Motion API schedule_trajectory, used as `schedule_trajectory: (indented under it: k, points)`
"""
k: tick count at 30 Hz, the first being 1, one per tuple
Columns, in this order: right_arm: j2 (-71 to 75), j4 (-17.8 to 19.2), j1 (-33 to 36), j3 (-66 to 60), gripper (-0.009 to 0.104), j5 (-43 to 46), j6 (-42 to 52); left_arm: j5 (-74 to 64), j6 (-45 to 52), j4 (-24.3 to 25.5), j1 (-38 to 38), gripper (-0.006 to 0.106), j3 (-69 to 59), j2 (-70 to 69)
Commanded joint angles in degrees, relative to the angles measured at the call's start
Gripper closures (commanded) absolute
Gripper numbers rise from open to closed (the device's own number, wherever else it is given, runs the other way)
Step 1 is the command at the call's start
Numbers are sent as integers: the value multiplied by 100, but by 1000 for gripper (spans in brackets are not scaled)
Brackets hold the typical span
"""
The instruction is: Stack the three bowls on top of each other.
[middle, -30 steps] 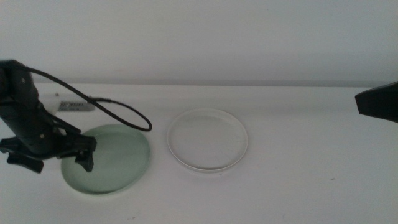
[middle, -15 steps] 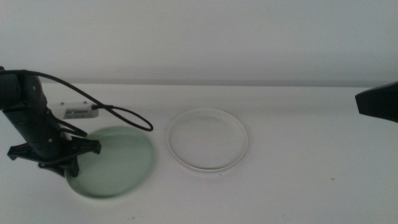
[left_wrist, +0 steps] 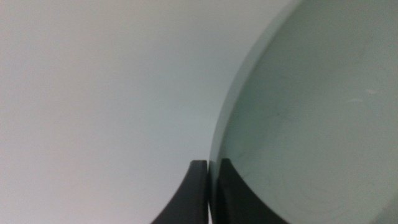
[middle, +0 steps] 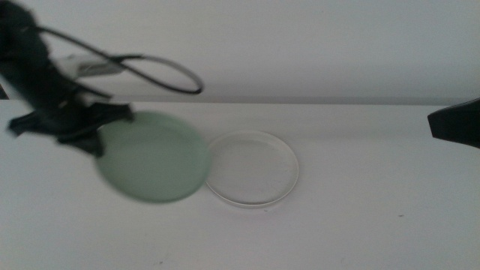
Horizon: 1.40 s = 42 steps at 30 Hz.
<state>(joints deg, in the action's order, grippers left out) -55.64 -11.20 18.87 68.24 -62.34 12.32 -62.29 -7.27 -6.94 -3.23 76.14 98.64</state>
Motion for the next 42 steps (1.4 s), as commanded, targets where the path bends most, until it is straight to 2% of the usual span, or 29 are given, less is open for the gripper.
schedule_trajectory:
  k: [1, 8, 14, 21, 33, 37, 39, 42]
  points:
    - [-14, 43, 7, 11, 9, 69, 6, -200, -238, -251, -460, 101, 596, 368]
    - [-14, 43, 7, 11, 9, 69, 6, -508, -642, -440, -1266, 101, 2176, 1617]
    - [-14, 43, 7, 11, 9, 69, 6, -848, -800, -424, -1390, 101, 3128, 2336]
    - [-14, 43, 7, 11, 9, 69, 6, -914, -800, -421, -1390, 101, 3268, 2709]
    - [-14, 43, 7, 11, 9, 69, 6, -841, -714, -688, -1390, 99, 3268, 3107]
    - [-14, 43, 7, 11, 9, 69, 6, -859, -614, -730, -1390, 89, 3268, 3145]
    - [-14, 43, 7, 11, 9, 69, 6, -912, -614, -695, -1390, 79, 3268, 3145]
    - [-14, 43, 7, 11, 9, 69, 6, -1132, -495, -622, -1390, 57, 3273, 3003]
